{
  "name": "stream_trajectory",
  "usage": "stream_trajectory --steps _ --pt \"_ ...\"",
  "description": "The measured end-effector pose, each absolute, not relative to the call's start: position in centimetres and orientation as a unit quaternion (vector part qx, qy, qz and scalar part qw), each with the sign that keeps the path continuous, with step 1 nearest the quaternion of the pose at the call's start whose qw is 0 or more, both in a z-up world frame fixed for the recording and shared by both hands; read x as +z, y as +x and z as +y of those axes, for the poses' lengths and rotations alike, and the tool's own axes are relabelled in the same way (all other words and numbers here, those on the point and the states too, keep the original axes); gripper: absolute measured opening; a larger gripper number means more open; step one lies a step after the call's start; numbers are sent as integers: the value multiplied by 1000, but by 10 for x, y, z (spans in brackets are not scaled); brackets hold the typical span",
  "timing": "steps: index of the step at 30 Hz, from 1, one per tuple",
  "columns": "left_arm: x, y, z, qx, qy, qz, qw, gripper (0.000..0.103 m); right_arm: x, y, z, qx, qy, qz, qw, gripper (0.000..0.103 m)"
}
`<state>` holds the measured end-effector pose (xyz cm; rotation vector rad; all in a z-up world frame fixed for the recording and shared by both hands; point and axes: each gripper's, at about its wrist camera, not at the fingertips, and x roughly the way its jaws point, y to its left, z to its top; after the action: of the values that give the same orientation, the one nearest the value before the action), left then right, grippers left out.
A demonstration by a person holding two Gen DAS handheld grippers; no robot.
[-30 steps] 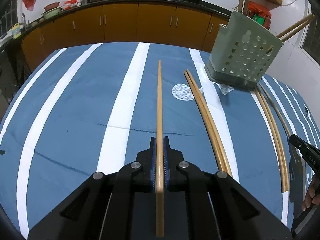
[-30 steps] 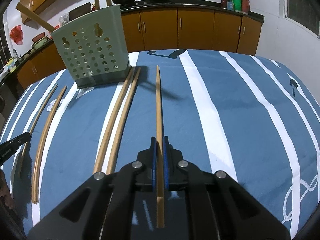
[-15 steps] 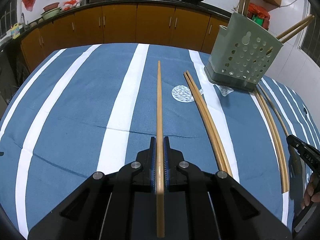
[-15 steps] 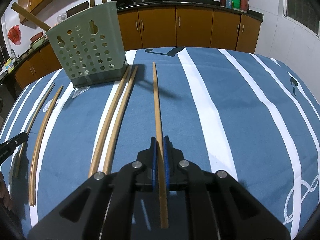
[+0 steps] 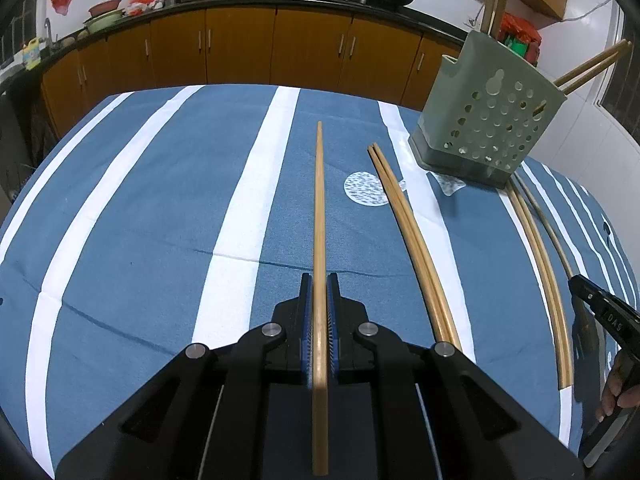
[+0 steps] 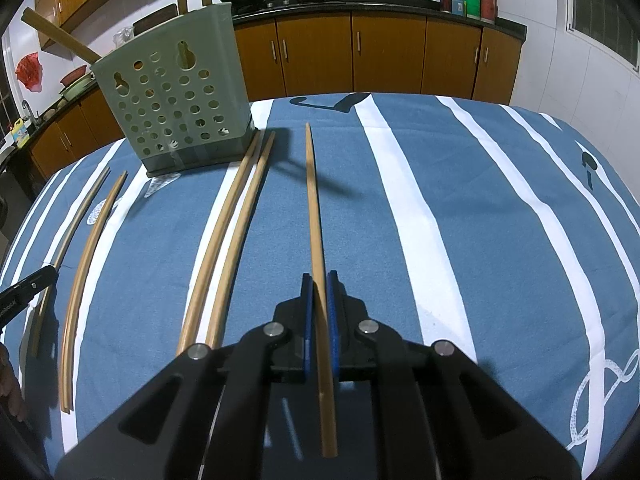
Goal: Organize utensils
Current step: 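Lift the left tool's chopstick off the cloth while the right tool lifts its chopstick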
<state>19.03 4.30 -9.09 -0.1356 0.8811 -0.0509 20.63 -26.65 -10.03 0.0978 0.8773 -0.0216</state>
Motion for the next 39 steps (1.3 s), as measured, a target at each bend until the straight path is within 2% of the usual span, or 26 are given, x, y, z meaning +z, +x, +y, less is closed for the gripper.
stream_trajectory --steps 23,34,39 --pt "-91 191 41 -23 -65 426 902 8 -101 206 -267 -9 49 425 904 9" --pt "-90 172 31 -24 -28 429 903 8 -100 201 -265 -3 40 428 903 8" --pt "-83 174 34 -32 -34 429 902 8 -84 197 -271 -2 50 411 910 8"
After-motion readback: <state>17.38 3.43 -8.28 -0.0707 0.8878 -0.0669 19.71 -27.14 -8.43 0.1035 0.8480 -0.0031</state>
